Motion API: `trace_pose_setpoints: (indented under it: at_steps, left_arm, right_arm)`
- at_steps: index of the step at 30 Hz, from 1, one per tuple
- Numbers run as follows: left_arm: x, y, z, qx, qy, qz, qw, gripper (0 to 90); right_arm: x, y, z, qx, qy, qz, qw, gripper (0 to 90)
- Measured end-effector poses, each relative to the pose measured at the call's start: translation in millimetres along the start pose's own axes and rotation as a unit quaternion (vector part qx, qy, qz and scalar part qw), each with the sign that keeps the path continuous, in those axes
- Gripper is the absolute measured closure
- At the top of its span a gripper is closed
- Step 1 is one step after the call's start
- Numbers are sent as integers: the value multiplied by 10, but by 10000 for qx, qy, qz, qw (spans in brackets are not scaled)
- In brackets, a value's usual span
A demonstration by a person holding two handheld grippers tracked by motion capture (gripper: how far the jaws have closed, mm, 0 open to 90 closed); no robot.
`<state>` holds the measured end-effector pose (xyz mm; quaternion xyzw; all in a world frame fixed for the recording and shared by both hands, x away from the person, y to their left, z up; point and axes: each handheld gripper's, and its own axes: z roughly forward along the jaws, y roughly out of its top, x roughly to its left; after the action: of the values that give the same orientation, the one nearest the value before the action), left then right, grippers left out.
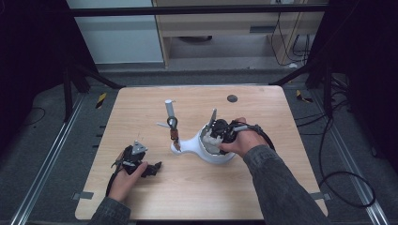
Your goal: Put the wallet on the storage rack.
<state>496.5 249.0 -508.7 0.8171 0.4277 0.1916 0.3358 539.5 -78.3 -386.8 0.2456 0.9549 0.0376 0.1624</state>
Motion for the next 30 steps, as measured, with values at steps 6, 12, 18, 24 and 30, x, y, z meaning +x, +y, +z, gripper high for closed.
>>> trace_pose_setpoints:
  at_steps: [6,12,18,24,30]
  left_arm:
    - [-1,0,2,-8,-9,-3,10000,0]
    - [-2,1,2,-7,-10,-1,10000,0]
    - [-3,1,3,-8,-8,-1,10000,0]
    - [-3,1,3,-8,-9,-2,10000,0]
    - [-3,1,3,-9,-10,-4,10000,0]
  right_arm:
    - [-6,2,6,-4,6,9,10000,303]
    - [0,18,15,-5,28,43,10000,295]
    - [-14,38,-27,-214,44,261,9994,188]
    - [-4,37,-42,-250,84,225,9994,183]
    - [2,41,-54,-278,123,238,9993,180]
